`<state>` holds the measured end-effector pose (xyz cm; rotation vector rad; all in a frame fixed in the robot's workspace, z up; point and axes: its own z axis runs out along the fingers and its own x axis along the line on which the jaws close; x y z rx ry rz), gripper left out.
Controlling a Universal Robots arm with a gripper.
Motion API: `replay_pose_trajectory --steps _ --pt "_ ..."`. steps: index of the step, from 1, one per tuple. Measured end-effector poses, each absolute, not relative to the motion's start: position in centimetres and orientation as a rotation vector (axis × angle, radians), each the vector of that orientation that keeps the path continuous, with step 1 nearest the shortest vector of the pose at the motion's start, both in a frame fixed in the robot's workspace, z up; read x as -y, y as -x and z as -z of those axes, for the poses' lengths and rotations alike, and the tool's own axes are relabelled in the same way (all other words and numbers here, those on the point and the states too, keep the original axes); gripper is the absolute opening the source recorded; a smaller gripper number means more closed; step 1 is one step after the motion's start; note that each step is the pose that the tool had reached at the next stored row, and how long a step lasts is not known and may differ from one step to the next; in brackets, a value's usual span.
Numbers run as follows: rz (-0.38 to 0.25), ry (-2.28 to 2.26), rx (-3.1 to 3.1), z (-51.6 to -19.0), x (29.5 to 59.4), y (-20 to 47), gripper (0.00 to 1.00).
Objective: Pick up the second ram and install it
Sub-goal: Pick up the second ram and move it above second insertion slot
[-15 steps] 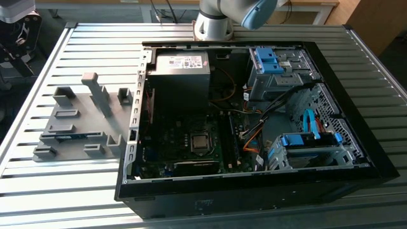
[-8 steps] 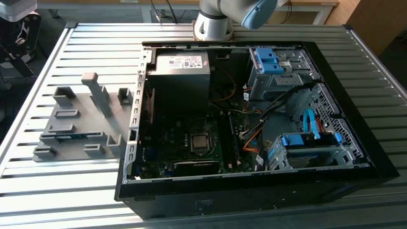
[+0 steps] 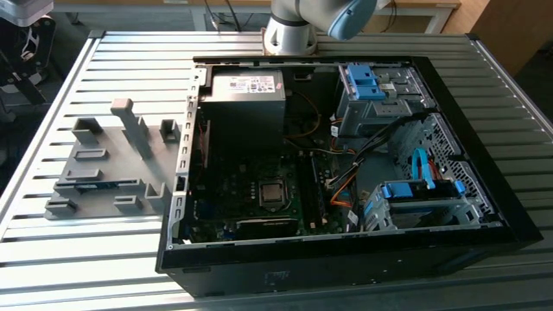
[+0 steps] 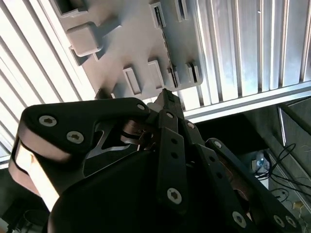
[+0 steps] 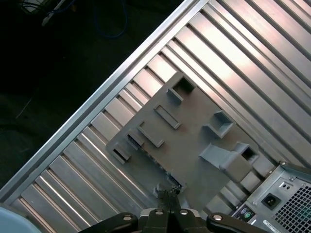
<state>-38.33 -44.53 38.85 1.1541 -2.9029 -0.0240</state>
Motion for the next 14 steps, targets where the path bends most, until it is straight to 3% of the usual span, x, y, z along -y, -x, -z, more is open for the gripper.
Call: replay_pose_trajectory --steps 14 --pt "0.023 -1.296 2.842 -38.85 44.53 38.33 0.11"
